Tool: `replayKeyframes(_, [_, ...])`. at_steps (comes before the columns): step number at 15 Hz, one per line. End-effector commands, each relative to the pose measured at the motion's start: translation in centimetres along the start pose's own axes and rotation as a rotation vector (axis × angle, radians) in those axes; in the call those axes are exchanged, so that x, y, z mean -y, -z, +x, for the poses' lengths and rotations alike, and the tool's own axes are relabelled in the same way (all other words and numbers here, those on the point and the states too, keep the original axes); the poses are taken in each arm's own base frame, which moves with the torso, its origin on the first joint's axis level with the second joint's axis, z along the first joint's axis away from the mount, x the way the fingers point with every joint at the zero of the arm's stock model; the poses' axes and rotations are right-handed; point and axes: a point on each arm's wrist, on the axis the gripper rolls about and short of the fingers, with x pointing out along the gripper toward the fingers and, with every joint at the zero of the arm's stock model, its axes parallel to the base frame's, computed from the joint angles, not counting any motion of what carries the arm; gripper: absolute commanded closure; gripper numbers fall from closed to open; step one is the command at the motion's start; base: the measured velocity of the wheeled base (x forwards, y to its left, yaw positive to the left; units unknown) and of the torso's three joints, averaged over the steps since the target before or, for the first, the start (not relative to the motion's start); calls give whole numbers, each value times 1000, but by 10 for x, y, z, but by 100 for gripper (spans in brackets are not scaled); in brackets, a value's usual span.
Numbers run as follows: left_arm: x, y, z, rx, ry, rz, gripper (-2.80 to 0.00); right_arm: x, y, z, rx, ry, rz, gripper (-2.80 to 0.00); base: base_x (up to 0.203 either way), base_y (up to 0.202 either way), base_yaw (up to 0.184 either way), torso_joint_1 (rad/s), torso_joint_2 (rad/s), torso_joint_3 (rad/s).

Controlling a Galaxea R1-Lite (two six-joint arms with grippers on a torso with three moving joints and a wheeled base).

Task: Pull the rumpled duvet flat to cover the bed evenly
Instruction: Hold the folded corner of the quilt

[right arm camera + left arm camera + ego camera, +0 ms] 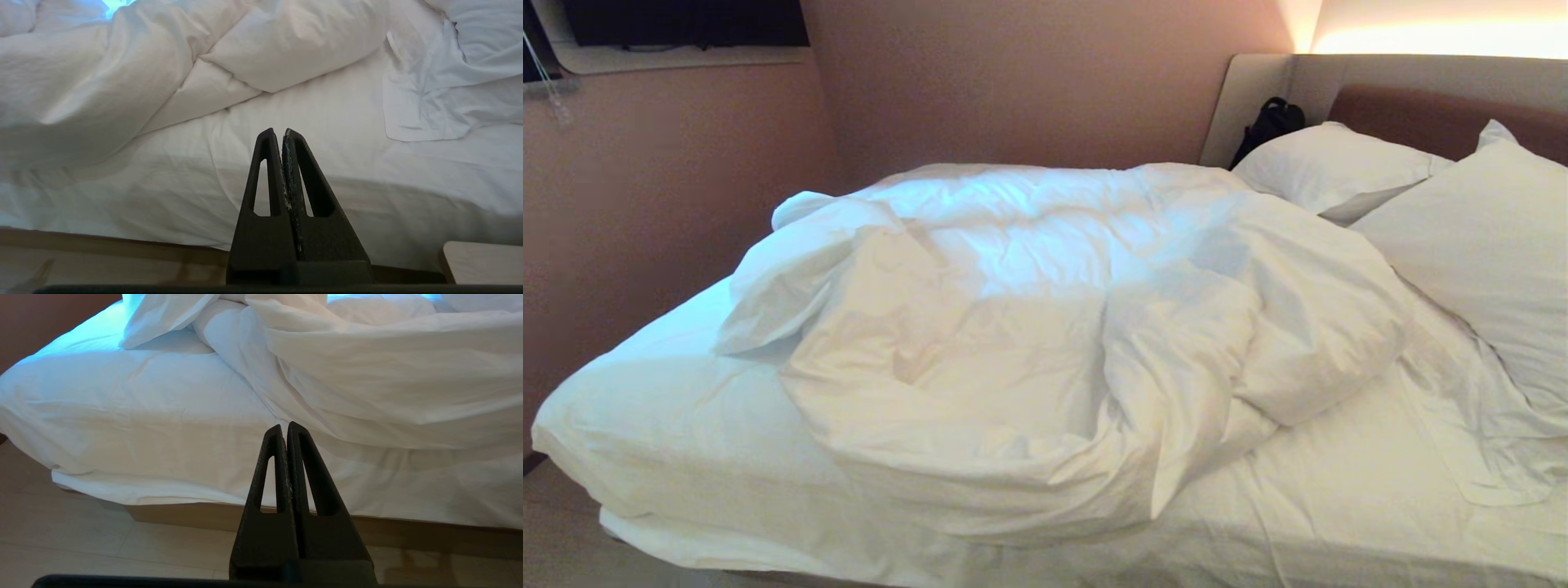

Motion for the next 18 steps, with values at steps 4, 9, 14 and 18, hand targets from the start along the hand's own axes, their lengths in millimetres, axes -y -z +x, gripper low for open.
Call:
replayKeyframes(4, [0,0,0,0,0,-1,0,0,0,0,1,-1,0,0,0,0,0,0,0,0])
replayKeyframes(9, [0,0,0,0,0,-1,0,0,0,0,1,0,0,0,0,0,0,0,0,0])
replayKeyframes(14, [0,0,0,0,0,1,0,0,0,0,1,0,0,0,0,0,0,0,0,0])
replayKeyframes(18, [0,0,0,0,0,0,0,0,0,0,1,0,0,0,0,0,0,0,0,0])
